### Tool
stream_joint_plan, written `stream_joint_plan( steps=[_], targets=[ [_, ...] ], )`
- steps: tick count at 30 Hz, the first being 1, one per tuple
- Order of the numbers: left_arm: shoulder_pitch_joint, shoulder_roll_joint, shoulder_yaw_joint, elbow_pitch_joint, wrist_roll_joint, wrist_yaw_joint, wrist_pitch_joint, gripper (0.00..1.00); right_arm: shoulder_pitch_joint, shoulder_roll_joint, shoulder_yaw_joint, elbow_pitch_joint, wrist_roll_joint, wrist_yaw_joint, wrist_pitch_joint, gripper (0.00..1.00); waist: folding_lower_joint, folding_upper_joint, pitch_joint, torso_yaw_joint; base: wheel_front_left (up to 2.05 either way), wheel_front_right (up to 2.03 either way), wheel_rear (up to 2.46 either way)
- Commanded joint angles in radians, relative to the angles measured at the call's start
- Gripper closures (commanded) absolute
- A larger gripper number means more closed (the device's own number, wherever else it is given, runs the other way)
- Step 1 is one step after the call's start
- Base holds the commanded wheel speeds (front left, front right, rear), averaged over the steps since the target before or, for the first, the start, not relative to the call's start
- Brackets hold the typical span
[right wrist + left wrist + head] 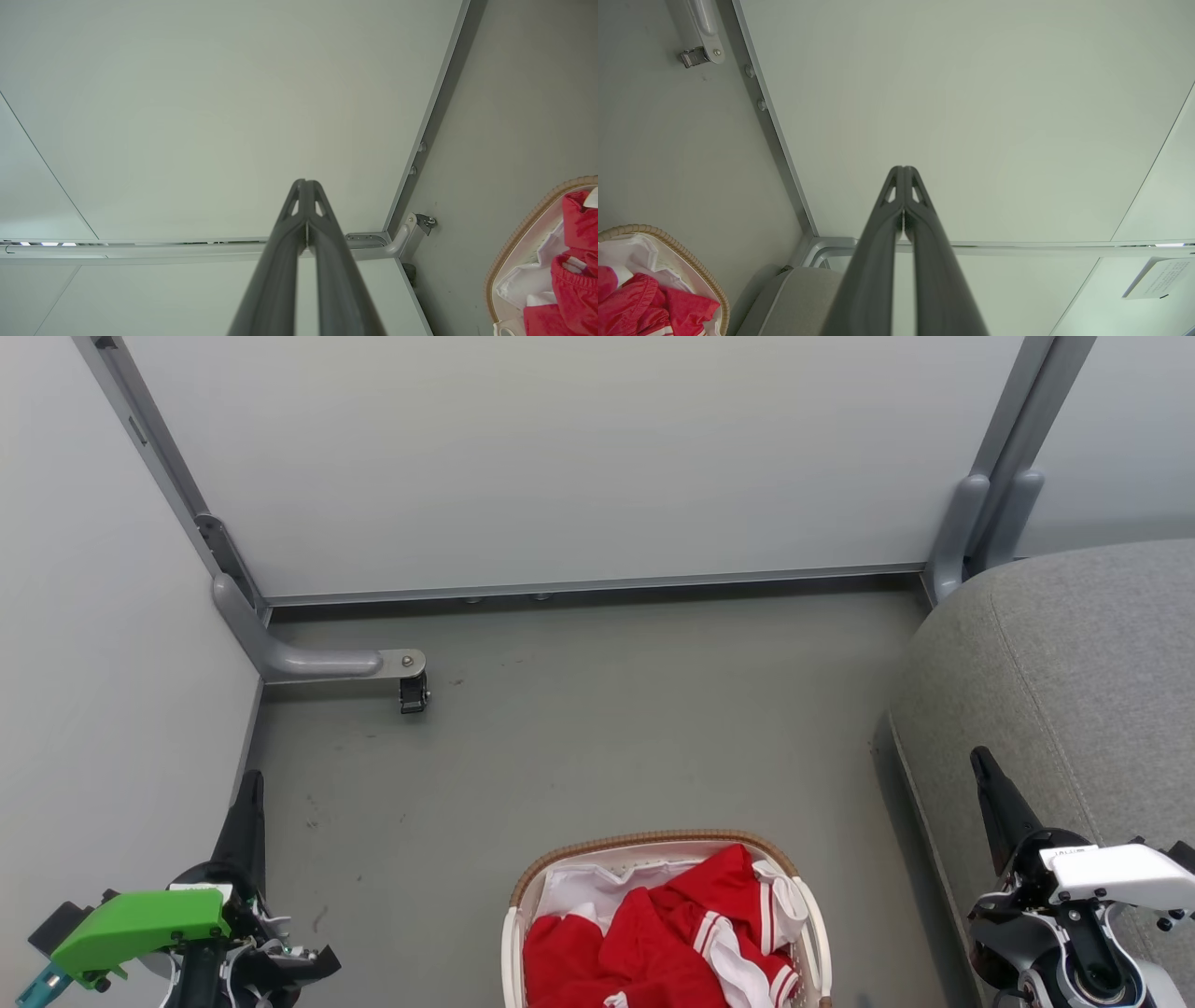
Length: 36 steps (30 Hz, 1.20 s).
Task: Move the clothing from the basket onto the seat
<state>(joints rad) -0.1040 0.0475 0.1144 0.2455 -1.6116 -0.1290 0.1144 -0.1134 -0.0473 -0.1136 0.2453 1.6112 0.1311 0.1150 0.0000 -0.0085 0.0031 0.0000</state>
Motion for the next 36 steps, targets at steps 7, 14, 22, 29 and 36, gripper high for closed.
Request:
stream_joint_plan(
  steps=[7, 14, 22, 29, 36],
  targets=[
    [-0.011, 0.006, 0.001, -0.002, -0.003, -0.005, 0.002, 1.0, 0.011, -0.006, -0.002, -0.003, 0.003, -0.001, 0.001, 1.0, 0.0, 0.0085, 0.0, 0.0, 0.0, 0.0, 0.0],
    [-0.011, 0.006, 0.001, -0.002, -0.003, -0.005, 0.002, 1.0, 0.011, -0.006, -0.002, -0.003, 0.003, -0.001, 0.001, 1.0, 0.0, 0.0085, 0.0, 0.0, 0.0, 0.0, 0.0],
    [0.005, -0.002, -0.001, 0.011, 0.0, 0.0, -0.002, 0.0, 0.002, 0.003, 0.001, 0.012, 0.0, 0.0, -0.001, 0.0, 0.0, 0.0, 0.0, 0.0, 0.0, 0.0, 0.0],
    [0.029, -0.007, -0.028, 0.034, 0.006, 0.001, -0.025, 0.0, 0.019, 0.011, 0.017, 0.039, -0.013, 0.0, -0.024, 0.0, 0.0, 0.0003, 0.001, 0.0, 0.0, 0.0, 0.0],
    [0.03, -0.006, -0.056, 0.026, 0.038, 0.001, -0.058, 0.0, 0.016, 0.009, 0.015, 0.05, -0.065, 0.0, -0.058, 0.0, 0.0, 0.0008, 0.003, 0.001, 0.0, 0.0, 0.0]
  ],
)
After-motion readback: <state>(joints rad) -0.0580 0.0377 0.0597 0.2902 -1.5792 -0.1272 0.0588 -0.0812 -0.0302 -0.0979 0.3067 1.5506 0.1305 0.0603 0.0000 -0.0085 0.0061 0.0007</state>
